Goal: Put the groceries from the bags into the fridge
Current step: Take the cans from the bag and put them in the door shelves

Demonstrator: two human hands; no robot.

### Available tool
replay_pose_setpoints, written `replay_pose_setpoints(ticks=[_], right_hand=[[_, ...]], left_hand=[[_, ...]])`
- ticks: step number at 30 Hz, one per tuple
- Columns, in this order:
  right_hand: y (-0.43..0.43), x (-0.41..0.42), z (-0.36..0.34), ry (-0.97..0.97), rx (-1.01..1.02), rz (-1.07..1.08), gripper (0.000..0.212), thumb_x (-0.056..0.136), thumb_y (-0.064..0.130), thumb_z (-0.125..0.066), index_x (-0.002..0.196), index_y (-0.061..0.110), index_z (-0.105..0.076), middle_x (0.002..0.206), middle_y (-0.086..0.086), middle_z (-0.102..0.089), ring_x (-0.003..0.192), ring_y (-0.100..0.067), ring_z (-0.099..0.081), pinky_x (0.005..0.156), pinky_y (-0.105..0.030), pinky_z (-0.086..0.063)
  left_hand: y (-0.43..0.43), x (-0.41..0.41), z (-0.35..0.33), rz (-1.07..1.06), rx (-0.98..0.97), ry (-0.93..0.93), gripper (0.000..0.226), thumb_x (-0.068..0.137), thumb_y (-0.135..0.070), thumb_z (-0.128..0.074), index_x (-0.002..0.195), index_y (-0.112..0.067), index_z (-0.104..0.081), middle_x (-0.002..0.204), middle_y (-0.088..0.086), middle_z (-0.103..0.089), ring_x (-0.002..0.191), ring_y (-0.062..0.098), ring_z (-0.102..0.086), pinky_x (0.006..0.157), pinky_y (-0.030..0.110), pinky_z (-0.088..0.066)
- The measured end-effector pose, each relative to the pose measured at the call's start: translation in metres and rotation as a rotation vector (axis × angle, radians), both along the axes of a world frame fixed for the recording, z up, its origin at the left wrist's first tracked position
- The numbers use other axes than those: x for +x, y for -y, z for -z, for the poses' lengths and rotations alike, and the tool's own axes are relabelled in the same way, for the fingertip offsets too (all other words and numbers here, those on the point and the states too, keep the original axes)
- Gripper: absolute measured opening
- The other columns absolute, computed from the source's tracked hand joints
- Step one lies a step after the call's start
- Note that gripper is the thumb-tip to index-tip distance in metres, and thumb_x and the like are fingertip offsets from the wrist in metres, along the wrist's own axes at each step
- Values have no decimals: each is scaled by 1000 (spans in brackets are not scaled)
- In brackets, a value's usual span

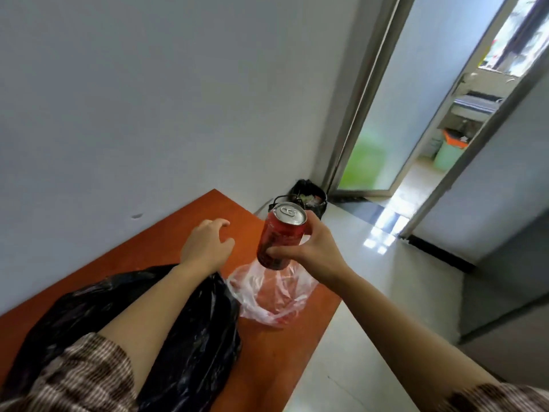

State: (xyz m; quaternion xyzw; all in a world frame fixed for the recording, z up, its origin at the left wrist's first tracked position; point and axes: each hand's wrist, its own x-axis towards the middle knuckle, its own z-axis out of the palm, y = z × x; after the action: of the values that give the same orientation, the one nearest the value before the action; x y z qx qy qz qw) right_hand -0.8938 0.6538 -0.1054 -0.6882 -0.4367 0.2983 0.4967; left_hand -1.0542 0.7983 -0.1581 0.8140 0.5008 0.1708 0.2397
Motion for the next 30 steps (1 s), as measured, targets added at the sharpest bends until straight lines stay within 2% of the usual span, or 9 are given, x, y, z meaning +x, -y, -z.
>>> replay_pose_setpoints(ticks=[3, 5, 10, 16, 23, 28, 30], right_hand=[[59, 49, -25, 54, 41, 112, 70, 58, 10, -90, 119, 21, -57, 103, 11, -67, 90, 9, -60, 72, -5, -45], [105, 81, -39, 90, 47, 184, 70, 57, 12, -90, 118, 19, -56, 104, 8, -66, 93, 2, -60, 73, -11, -45], [242, 158, -69, 128, 62, 371, 66, 57, 8, -89, 111, 22, -54, 97, 10, -64, 87, -2, -60, 64, -10, -47], [412, 229, -93, 151, 71, 643, 67, 52, 15, -92, 109, 19, -55, 100, 4, -67, 92, -13, -65, 74, -25, -53], [579, 297, -132, 211, 72, 893, 61, 60, 13, -89, 108, 19, -52, 100, 8, -60, 91, -7, -57, 69, -18, -45], [668, 362, -144, 244, 70, 1092, 63, 60, 14, -89, 111, 18, -53, 106, 2, -63, 98, -15, -61, 81, -28, -49], [697, 393, -147, 264, 70, 1148, 63, 60, 14, -89, 111, 18, -54, 106, 1, -64, 97, -15, -61, 80, -28, -49]], left_hand=[[48, 63, -28, 85, 43, 59, 43, 87, -27, -56, 130, -18, -54, 132, 7, -54, 117, 25, -52, 92, 34, -42], [89, 107, -43, 148, 34, 90, 44, 87, -27, -56, 130, -16, -54, 129, 11, -54, 115, 28, -52, 92, 34, -43], [216, 216, -69, 336, 64, 132, 42, 87, -29, -55, 127, -17, -54, 128, 9, -54, 116, 28, -51, 94, 39, -46], [375, 334, -99, 585, 91, 195, 44, 89, -30, -53, 132, -17, -51, 136, 8, -51, 123, 26, -47, 100, 37, -42], [538, 452, -129, 846, 108, 246, 43, 92, -29, -53, 134, -19, -48, 141, 6, -45, 125, 23, -46, 100, 36, -41], [625, 543, -153, 1002, 157, 296, 44, 92, -31, -54, 134, -21, -47, 139, 5, -46, 123, 21, -48, 98, 36, -44], [653, 580, -163, 1049, 169, 333, 44, 91, -31, -54, 133, -21, -47, 139, 4, -45, 124, 21, -47, 98, 37, -44]])
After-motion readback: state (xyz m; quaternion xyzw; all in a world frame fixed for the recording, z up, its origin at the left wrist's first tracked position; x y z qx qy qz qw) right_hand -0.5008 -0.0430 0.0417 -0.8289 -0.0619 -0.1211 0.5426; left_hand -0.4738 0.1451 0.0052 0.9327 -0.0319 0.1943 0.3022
